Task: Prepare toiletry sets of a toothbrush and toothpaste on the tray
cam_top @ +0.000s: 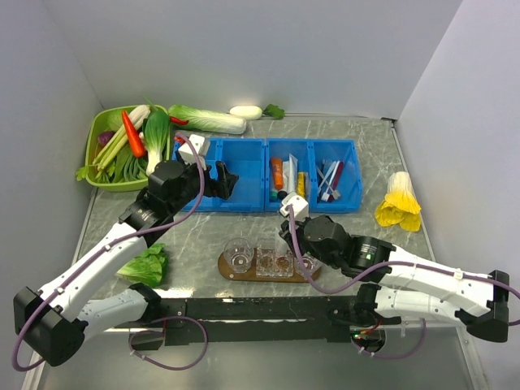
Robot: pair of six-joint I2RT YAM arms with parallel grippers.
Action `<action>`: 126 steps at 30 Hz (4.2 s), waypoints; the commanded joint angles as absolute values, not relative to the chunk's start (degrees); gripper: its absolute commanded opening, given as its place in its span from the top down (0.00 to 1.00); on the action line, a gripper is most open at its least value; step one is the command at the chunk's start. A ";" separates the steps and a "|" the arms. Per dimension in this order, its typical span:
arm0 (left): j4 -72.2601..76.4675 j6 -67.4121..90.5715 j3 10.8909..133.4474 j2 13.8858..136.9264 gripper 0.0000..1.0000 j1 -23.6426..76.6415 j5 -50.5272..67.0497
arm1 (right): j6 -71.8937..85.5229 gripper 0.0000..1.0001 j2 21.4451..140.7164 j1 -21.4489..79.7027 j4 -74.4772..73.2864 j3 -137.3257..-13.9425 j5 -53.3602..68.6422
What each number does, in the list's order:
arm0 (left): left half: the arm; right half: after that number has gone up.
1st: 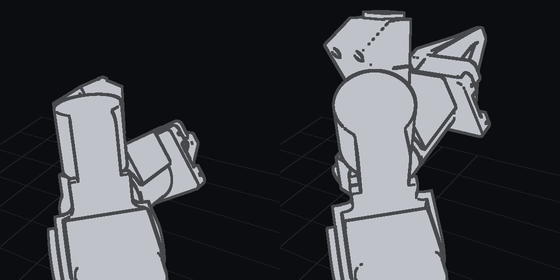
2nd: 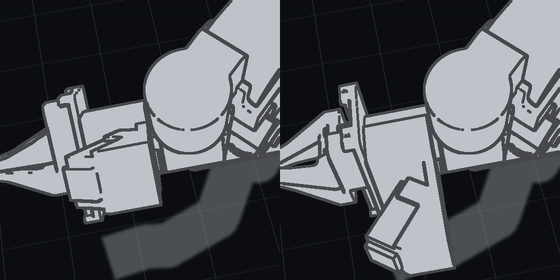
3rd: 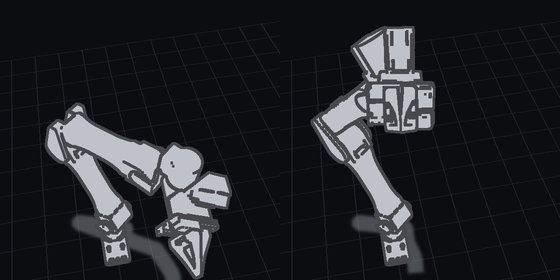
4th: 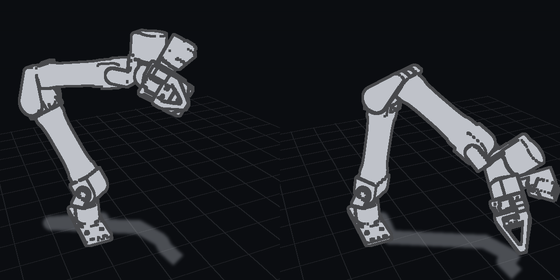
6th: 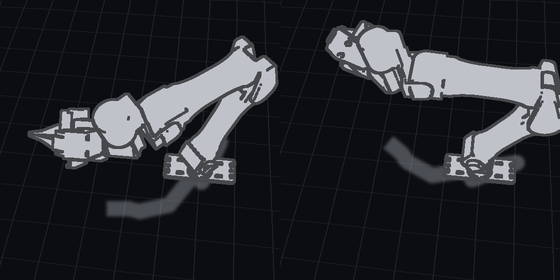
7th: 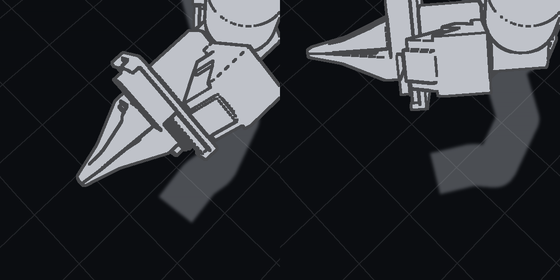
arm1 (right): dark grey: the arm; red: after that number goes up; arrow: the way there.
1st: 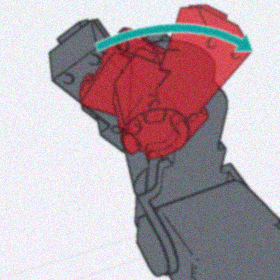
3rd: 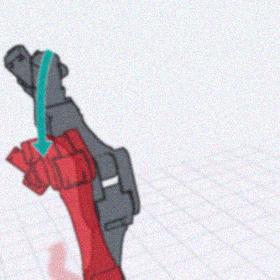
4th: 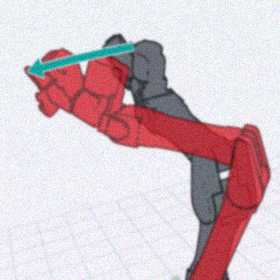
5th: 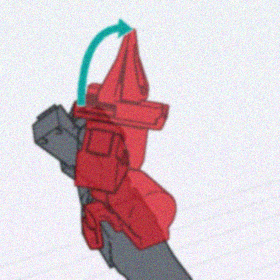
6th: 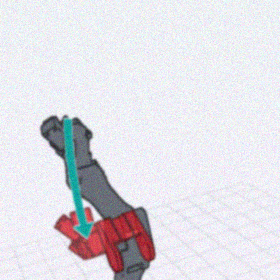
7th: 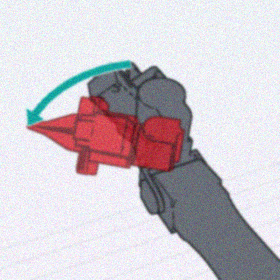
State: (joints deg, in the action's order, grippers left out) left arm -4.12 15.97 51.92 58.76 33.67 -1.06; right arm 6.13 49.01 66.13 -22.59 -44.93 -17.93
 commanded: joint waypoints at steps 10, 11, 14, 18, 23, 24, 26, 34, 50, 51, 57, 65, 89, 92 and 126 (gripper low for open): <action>-2.20 16.26 52.21 58.80 0.03 33.57 0.70 | 6.33 1.00 49.66 66.62 -17.40 -44.03 -18.72; -2.20 16.26 52.21 58.89 0.03 33.57 0.70 | 6.42 1.00 49.75 66.71 -17.40 -44.03 -18.63; -2.20 16.26 52.21 58.89 0.03 33.57 0.79 | 6.50 1.00 50.01 66.71 -17.14 -43.77 -18.72; -2.20 16.26 52.29 58.89 0.03 33.57 0.79 | 6.50 1.00 50.54 66.62 -16.61 -43.51 -18.72; -2.20 16.26 52.21 58.89 0.03 33.57 0.88 | 6.42 1.00 51.06 66.62 -16.44 -43.33 -18.81; -2.20 16.26 52.29 58.80 0.03 33.57 0.88 | 6.50 1.00 51.24 66.71 -16.44 -43.33 -18.81; -2.20 16.26 52.21 58.80 0.03 33.57 0.88 | 6.50 1.00 51.24 66.71 -16.17 -43.16 -18.90; -2.20 16.35 52.21 58.89 0.03 33.57 1.05 | 6.50 1.00 51.50 66.71 -15.91 -42.63 -19.07; -2.11 16.35 52.21 58.97 0.03 33.57 1.23 | 6.50 0.90 51.77 66.80 -16.17 -42.45 -19.25; -2.11 16.35 52.21 58.97 0.03 33.57 1.23 | 6.50 0.88 51.85 66.88 -16.17 -42.54 -19.25; -2.11 16.35 52.21 58.97 0.03 33.57 1.41 | 6.42 0.83 51.68 66.97 -16.44 -42.71 -19.34; -2.11 16.43 52.21 59.06 0.03 33.57 1.58 | 6.24 0.78 51.77 66.97 -16.52 -42.98 -19.34; -2.02 16.35 51.94 57.83 0.03 33.58 0.18 | 7.82 0.30 48.25 66.97 -17.40 -46.58 -20.21; -1.85 16.17 51.86 57.48 0.03 33.57 0.09 | 8.17 0.30 47.11 66.97 -16.88 -47.11 -21.70; 2.81 15.73 47.90 50.01 0.03 33.58 -4.66 | 7.03 0.51 84.01 29.97 -19.43 -70.48 -2.90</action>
